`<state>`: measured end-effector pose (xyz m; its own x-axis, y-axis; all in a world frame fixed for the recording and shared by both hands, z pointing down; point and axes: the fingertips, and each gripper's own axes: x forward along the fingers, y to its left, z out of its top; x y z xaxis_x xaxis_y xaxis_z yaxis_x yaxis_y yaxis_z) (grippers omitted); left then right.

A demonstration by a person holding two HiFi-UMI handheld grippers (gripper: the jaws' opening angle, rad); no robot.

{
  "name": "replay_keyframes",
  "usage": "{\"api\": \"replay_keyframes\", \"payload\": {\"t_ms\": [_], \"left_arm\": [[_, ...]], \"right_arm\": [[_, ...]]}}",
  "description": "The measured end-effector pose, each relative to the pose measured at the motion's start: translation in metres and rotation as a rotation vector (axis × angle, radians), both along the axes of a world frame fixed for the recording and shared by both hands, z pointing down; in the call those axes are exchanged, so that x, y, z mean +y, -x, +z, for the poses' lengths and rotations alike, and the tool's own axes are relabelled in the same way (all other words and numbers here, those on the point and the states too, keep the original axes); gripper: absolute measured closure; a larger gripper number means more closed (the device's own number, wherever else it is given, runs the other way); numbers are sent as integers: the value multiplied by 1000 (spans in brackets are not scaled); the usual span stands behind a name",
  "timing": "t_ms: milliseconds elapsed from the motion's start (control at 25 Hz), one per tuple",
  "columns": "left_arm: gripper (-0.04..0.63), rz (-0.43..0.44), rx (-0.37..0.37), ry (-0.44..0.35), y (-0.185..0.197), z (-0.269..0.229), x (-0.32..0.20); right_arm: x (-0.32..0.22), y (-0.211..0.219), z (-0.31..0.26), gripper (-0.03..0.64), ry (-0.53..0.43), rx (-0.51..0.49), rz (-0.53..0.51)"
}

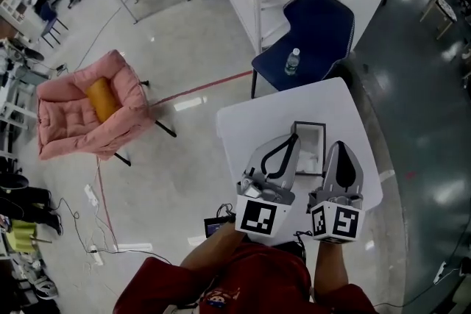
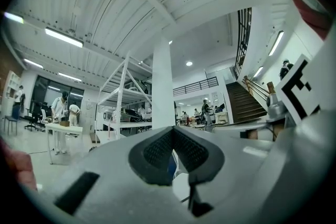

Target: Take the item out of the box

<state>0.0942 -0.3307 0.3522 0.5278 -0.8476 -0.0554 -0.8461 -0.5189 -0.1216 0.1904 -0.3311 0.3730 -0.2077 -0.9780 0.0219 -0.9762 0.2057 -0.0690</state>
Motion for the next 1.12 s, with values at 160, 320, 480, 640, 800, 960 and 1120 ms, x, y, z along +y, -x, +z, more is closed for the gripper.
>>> {"api": "replay_keyframes", "payload": {"t_ms": [160,320,480,640,800,960,1120], "left_arm": [[594,-17,-7,13,-1,7,-2],[594,-38,-8,21,-1,12,-3],[594,-48,-11,36,-2,23,-5],[594,-47,-15,46,-5,33,-8],[594,-40,-12,50,-7,39,-8],[594,-34,-4,60,-7,44,-9],[594,-33,-3,71,-8,52,-12]], "right_arm": [[-7,-2,15,615,33,6,-18],[-14,-5,32,615,67,18,-32],[-21,-8,53,615,106,29,-43],[-28,-11,77,615,158,47,-55],[-33,-13,104,615,233,62,-68],[-36,-11,136,615,316,84,-88],[-39,-14,166,614,385,108,-102]]}}
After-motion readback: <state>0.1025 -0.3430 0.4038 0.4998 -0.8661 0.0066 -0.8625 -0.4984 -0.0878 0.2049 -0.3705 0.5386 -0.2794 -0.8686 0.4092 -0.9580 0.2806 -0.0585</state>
